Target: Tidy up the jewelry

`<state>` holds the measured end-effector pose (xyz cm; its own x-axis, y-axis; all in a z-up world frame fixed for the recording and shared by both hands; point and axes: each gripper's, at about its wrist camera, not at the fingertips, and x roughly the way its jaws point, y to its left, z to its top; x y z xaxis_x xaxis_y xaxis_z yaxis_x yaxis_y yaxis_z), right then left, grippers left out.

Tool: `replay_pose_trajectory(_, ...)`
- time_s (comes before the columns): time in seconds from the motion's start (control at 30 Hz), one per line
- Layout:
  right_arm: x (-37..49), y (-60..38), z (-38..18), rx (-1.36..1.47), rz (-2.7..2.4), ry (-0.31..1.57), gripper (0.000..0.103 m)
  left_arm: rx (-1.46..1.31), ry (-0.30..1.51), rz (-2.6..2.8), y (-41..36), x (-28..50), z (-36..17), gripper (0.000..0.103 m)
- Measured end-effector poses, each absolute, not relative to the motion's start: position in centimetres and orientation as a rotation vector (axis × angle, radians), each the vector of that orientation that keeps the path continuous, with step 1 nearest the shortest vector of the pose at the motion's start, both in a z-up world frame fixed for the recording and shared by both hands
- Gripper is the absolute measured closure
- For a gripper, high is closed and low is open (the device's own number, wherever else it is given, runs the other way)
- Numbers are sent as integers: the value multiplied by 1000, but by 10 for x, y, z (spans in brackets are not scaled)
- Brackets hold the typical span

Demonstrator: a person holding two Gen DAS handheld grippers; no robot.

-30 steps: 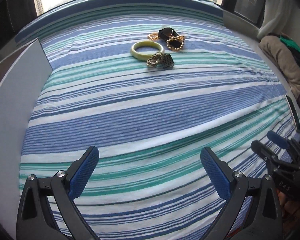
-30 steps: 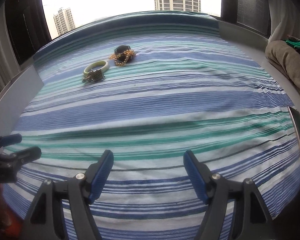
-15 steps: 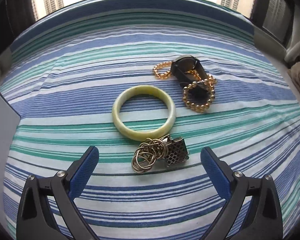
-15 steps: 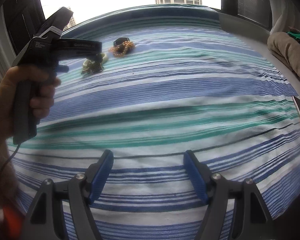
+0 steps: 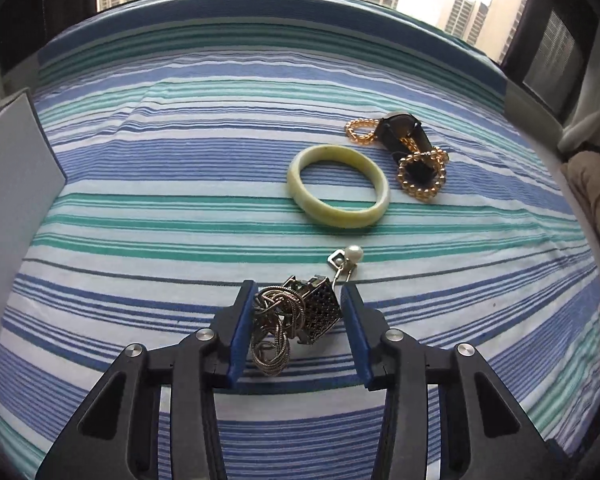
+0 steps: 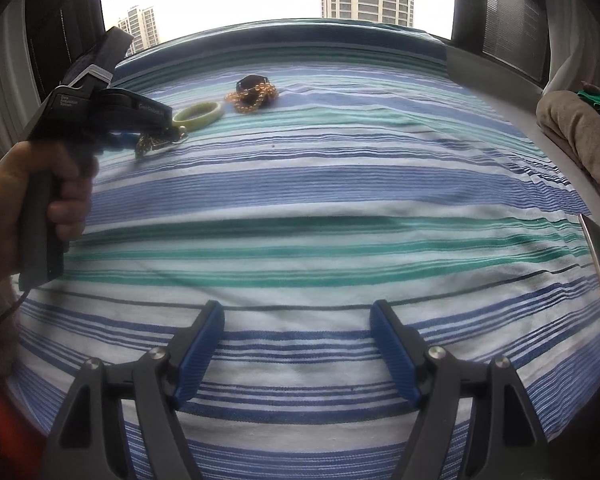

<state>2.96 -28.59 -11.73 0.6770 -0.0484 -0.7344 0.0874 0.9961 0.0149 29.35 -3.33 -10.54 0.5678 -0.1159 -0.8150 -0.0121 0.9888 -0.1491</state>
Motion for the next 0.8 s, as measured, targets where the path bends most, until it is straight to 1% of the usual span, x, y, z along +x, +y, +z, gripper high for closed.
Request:
replay_pose_trajectory(0.3, 31, -284, -117, 50, -93, 844, 26, -78, 997, -17, 45, 196, -84, 60)
replay_pose_trajectory(0.43, 34, -280, -117, 25, -106, 857, 25, -54, 1014, 27, 71, 168, -87, 60)
replay_pose_trajectory(0.57, 36, -278, -117, 25, -115, 875, 23, -69, 1023, 44, 81, 157, -98, 58)
replay_pose_trajectory(0.67, 40, -283, -112, 64, -94, 919, 23, -82, 1022, 53, 82, 153, -101, 52)
replay_pose_trajectory(0.7, 41, -285, -107, 88, -74, 927, 23, -80, 1016, 53, 82, 150, -101, 47)
replay_pose_trajectory(0.73, 42, -286, -99, 97, -54, 925, 23, -82, 1016, 46, 83, 148, -100, 39)
replay_pose_trajectory(0.8, 48, -281, -78, 53, -23, 910, 23, -94, 1015, 36, 85, 145, -100, 31)
